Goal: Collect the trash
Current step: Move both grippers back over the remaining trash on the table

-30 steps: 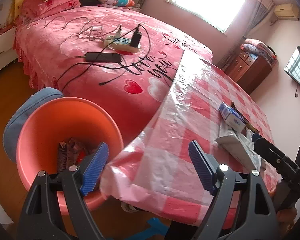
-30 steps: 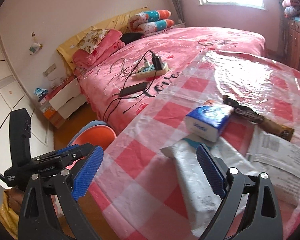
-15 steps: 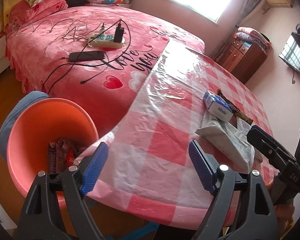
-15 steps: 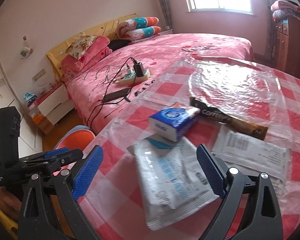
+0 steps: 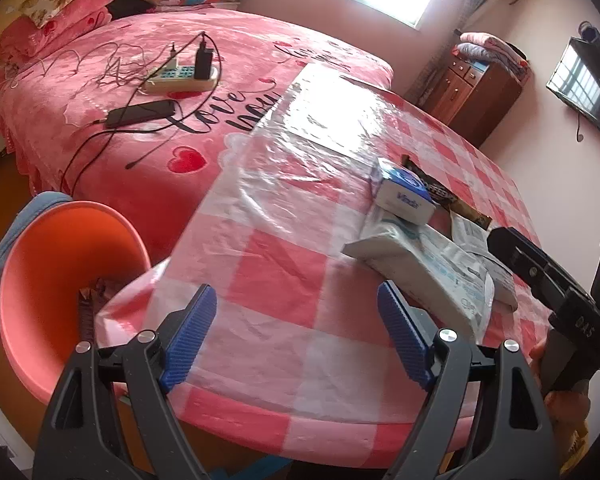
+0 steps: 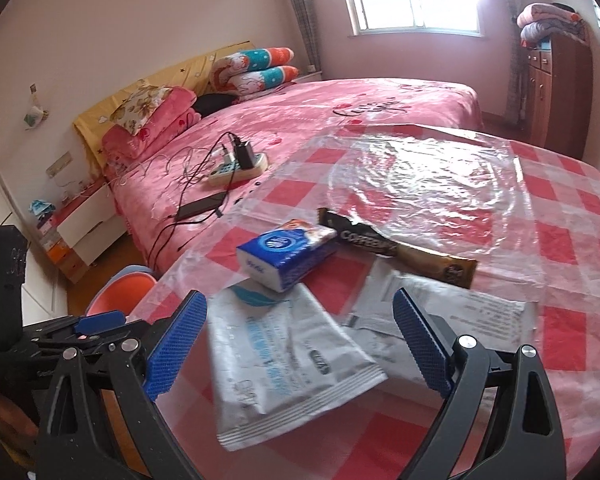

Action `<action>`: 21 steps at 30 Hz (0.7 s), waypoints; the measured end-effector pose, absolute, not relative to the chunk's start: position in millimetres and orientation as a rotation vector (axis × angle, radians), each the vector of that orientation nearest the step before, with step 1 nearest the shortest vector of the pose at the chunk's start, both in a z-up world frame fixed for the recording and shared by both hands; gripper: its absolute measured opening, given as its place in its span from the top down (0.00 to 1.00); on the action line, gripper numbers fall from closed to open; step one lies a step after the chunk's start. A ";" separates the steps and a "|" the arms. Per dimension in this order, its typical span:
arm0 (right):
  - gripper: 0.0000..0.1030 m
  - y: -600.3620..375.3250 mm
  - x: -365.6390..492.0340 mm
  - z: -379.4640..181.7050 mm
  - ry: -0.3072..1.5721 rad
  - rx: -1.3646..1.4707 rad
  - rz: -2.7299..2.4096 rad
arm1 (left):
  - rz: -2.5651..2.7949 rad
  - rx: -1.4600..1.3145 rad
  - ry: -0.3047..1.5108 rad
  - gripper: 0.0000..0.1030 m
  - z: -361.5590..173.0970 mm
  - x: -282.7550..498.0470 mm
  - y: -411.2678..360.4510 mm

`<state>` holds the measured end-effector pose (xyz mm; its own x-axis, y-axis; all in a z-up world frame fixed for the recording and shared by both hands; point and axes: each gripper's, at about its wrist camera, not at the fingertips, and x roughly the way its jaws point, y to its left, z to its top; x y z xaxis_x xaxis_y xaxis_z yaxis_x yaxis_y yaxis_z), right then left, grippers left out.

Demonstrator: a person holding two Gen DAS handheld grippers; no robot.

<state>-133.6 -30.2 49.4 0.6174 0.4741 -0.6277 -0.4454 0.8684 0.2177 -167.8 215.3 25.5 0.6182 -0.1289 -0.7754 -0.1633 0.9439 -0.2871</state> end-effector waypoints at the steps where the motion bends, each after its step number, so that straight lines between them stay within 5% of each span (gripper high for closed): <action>1: 0.10 -33.7 -132.1 49.4 0.731 0.041 0.522 | 0.017 -0.347 0.912 0.19 25.0 -166.9 213.0; 21: 0.10 -90.2 -109.5 43.6 0.702 0.043 0.351 | -0.072 -0.307 0.961 0.19 21.4 -150.7 157.2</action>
